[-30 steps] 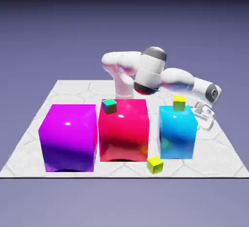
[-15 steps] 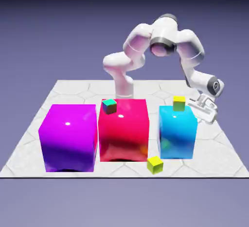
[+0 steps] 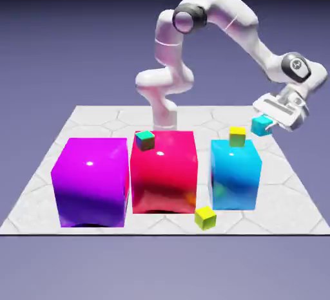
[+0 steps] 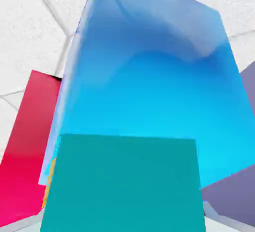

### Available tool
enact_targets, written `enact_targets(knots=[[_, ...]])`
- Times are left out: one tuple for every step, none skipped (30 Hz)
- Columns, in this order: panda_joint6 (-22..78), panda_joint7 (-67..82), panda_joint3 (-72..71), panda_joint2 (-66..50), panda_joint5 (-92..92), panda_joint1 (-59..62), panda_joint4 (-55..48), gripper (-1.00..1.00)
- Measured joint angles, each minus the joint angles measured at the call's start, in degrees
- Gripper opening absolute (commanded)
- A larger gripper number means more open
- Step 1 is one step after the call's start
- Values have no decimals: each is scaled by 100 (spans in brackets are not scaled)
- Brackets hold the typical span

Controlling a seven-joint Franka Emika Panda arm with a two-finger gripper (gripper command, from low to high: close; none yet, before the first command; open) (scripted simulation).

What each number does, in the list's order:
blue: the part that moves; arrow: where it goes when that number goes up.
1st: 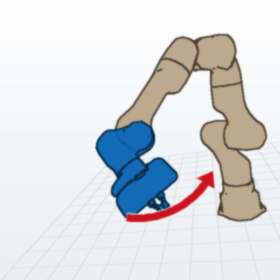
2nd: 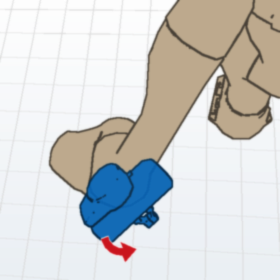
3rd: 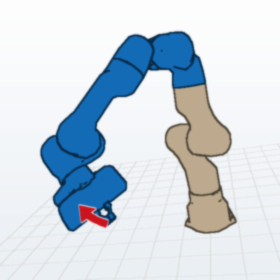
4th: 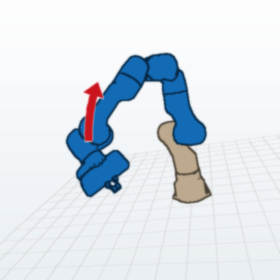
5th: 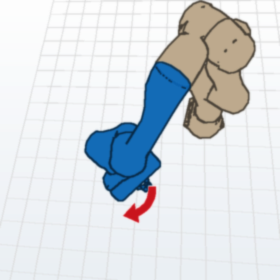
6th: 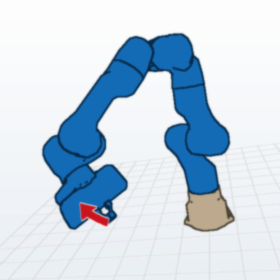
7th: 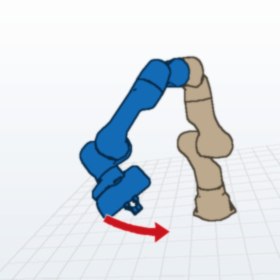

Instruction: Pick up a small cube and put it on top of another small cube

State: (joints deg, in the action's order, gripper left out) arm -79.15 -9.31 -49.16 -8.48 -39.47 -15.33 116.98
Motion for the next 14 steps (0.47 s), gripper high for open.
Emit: enact_targets(knots=[[88, 36, 55, 207, 178, 55, 16, -100], [176, 71, 110, 415, 355, 123, 31, -100], [219, -90, 243, 529, 485, 19, 131, -100], [39, -132, 304, 573, 472, 80, 332, -100], [-161, -154, 354, 614, 447, 149, 539, -100], [-361, -176, 404, 657, 422, 172, 747, -100], [-561, -197, 455, 699, 397, 205, 954, -100], [-683, -210, 485, 724, 382, 259, 1081, 100], [-687, -210, 484, 724, 372, 295, 1081, 100], [-687, -210, 484, 724, 372, 265, 1081, 100], [-487, -188, 434, 683, 397, 192, 874, 100], [-287, -166, 383, 642, 423, 72, 667, 100], [-87, -144, 333, 600, 448, 38, 459, 100], [113, -123, 283, 557, 474, 31, 252, 100]])
